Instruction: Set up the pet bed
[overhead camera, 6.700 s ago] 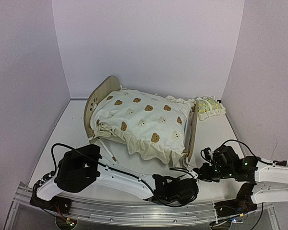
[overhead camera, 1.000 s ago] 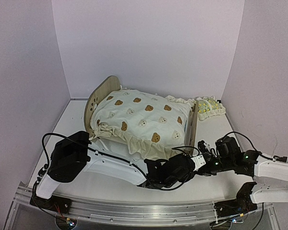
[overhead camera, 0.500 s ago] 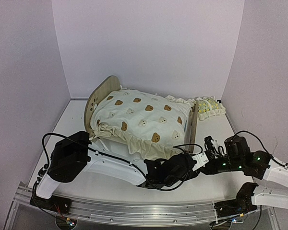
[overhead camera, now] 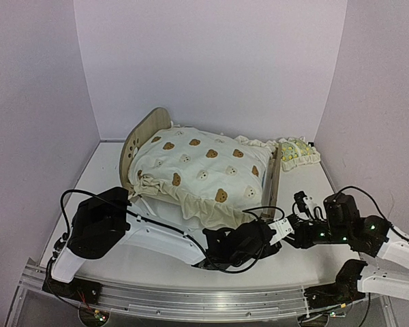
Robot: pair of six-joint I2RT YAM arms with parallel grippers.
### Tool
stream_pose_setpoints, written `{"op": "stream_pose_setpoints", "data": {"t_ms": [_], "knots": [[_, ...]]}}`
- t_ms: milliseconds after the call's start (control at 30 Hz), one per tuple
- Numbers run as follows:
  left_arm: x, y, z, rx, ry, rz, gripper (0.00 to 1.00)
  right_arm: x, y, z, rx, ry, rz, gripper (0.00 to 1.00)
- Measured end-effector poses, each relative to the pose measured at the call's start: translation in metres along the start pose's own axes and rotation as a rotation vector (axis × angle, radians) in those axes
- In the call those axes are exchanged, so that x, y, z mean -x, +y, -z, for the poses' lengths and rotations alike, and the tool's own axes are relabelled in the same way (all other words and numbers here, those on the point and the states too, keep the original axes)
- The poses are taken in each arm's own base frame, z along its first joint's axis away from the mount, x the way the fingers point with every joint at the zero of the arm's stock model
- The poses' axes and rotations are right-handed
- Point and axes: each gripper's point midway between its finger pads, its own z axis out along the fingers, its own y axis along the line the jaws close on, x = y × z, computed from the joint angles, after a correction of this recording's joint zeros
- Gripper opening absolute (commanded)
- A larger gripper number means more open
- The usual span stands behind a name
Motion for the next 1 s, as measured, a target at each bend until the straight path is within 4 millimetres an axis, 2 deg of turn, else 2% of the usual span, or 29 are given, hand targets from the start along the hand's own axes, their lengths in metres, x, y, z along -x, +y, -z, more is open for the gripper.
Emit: {"op": "stream_pose_setpoints", "data": {"t_ms": [167,533,700,833,900,1000], "knots": [[-0.019,-0.006,0.0,-0.033,0.032,-0.005,0.0,0.003,0.004,-0.004,0.024,0.001,0.018,0.36],[-0.029,-0.012,0.001,-0.059,0.045,0.021,0.0,0.007,0.002,-0.011,0.014,-0.003,0.05,0.36],[-0.024,-0.013,0.001,-0.07,0.022,0.019,0.0,0.019,0.004,-0.001,0.008,-0.075,0.062,0.34],[-0.035,-0.018,0.002,-0.086,0.046,-0.014,0.0,0.036,-0.002,0.007,-0.048,-0.153,0.067,0.32],[-0.04,-0.019,0.003,-0.094,0.058,-0.028,0.0,0.04,-0.006,0.006,-0.076,-0.162,0.063,0.32],[-0.042,-0.02,0.003,-0.1,0.064,-0.04,0.0,0.037,-0.012,-0.002,-0.107,-0.131,0.055,0.32]]}}
